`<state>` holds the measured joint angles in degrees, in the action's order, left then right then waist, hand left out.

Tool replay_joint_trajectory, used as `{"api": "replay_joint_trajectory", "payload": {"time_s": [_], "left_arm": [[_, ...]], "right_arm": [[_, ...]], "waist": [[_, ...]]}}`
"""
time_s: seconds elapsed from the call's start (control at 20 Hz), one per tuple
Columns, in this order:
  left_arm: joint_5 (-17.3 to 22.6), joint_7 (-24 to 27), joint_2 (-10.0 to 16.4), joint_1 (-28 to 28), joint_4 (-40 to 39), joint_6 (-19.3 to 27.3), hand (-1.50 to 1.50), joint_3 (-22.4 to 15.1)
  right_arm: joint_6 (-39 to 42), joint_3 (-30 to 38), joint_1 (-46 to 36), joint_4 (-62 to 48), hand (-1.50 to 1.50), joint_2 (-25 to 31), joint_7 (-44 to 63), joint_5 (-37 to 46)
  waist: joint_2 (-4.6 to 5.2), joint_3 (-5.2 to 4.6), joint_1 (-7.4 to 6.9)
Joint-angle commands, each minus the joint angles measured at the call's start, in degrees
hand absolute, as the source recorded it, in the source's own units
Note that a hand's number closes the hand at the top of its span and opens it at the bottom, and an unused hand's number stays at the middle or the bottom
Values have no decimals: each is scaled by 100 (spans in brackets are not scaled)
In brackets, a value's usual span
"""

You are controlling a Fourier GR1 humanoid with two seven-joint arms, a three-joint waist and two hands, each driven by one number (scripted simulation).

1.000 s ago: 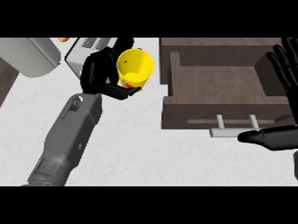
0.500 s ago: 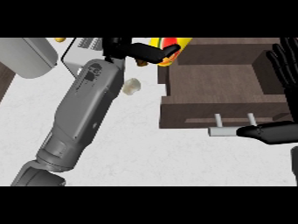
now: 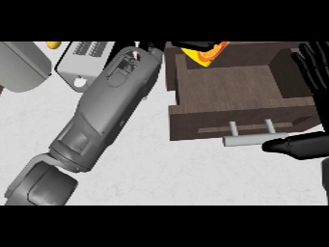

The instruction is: Pick up the cup, place it into the drawer and close the drawer

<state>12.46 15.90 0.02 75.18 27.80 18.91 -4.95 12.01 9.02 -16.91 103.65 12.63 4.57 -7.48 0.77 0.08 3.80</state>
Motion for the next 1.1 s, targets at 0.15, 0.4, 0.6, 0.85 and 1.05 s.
{"api": "replay_joint_trajectory", "payload": {"time_s": [0.15, 0.4, 0.6, 0.85, 1.05], "left_arm": [[351, -197, -2, 246, -939, -209, 150, -725], [344, -439, -2, 159, -1253, -339, 150, -1229], [508, -527, -2, 140, -1139, -377, -150, -1526], [1078, 46, -2, -265, -860, -371, -150, -1362], [1584, 487, -2, -394, -562, -550, -150, -1194]], "right_arm": [[-20, -148, -209, 25, -150, -43, 65, 59], [55, -285, -415, -18, -150, -89, 40, 28], [227, -366, -379, -183, -150, -145, -173, -53], [571, -543, -603, -283, -150, -153, -129, -354], [1115, -983, -626, -130, 150, -279, -34, -812]], "waist": [[73, 1, 257], [162, 5, 550], [199, 12, 779], [242, 0, 844], [204, -9, 846]]}}
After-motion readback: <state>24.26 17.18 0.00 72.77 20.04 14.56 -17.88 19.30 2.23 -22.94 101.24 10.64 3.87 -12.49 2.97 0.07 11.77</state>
